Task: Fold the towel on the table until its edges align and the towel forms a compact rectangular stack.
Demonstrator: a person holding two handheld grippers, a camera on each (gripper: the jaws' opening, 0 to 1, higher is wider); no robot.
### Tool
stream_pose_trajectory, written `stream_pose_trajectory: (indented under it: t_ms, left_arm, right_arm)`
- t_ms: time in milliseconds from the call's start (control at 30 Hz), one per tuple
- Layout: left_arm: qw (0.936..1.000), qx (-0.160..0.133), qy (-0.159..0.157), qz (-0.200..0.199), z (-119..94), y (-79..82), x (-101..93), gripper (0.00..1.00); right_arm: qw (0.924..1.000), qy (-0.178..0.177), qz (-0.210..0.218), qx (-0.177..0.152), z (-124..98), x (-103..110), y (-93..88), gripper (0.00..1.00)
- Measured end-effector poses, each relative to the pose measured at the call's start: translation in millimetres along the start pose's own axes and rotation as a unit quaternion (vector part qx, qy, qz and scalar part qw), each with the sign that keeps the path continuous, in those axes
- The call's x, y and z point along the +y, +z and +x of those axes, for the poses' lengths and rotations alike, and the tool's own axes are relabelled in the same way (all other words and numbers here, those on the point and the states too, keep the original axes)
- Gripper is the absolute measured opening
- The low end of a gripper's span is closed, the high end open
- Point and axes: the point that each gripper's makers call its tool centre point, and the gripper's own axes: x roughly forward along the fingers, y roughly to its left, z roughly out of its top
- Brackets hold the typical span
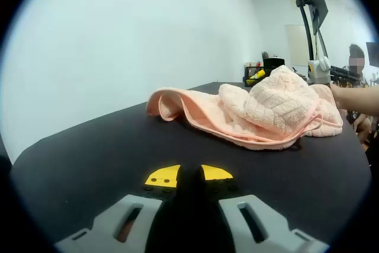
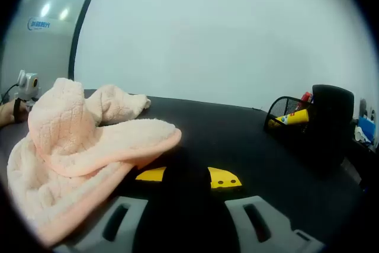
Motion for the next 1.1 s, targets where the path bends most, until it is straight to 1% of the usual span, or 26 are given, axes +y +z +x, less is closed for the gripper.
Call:
stream_pose_trajectory:
  t_ms: [733, 767, 800, 833, 867, 900, 933, 967, 1000, 1033, 1067, 1100]
  left_arm:
    - [1.0000, 0.001, 0.005, -0.001, -6, -1.8, -4.2, 0.17]
    - [0.9998, 0.002, 0.019, 0.009, -7, -1.0, 0.6, 0.19]
    - [0.9986, 0.008, 0.046, 0.022, -8, -1.2, 7.5, 0.22]
    - [0.9977, 0.009, 0.051, 0.042, -7, 0.0, 6.8, 0.24]
    - [0.9975, 0.013, 0.048, 0.050, -8, 0.9, -0.1, 0.24]
    - [0.9967, 0.016, 0.058, 0.053, -9, 0.9, 0.5, 0.24]
    - [0.9968, 0.014, 0.056, 0.055, -9, 1.2, 2.6, 0.23]
    - [0.9971, 0.013, 0.052, 0.053, -8, 0.9, 2.4, 0.19]
    - [0.9976, 0.017, 0.049, 0.045, -6, 0.1, 3.2, 0.14]
    - [0.9977, 0.022, 0.055, 0.034, -5, -0.6, 5.0, 0.11]
    - [0.9980, 0.025, 0.053, 0.025, -3, -0.6, 5.0, 0.09]
    - [0.9983, 0.023, 0.048, 0.025, -2, -0.9, 2.9, 0.07]
  right_arm:
    - [1.0000, 0.003, 0.000, -0.001, -1, 3, -1.4, 0.23]
    - [1.0000, 0.002, 0.000, -0.001, -1, 2, -1.8, 0.23]
    - [1.0000, 0.002, 0.000, -0.001, -2, 3, -1.9, 0.23]
    - [1.0000, 0.003, 0.000, -0.002, -1, 3, -2.4, 0.23]
    - [1.0000, 0.002, 0.000, -0.002, -1, 3, -2.5, 0.23]
    - [1.0000, 0.001, 0.000, -0.002, -1, 2, -2.6, 0.23]
    - [1.0000, 0.000, 0.000, -0.003, -1, 1, -2.2, 0.23]
    - [1.0000, 0.000, 0.001, -0.005, -1, 1, -1.7, 0.23]
    - [1.0000, 0.001, 0.002, -0.008, -1, 1, -0.6, 0.23]
    - [0.9998, 0.004, 0.006, -0.017, -1, 3, 2.8, 0.23]
    - [0.9992, 0.004, 0.024, -0.033, -2, 4, 8.3, 0.23]
    - [0.9985, -0.003, 0.040, -0.037, -3, 1, 12.6, 0.23]
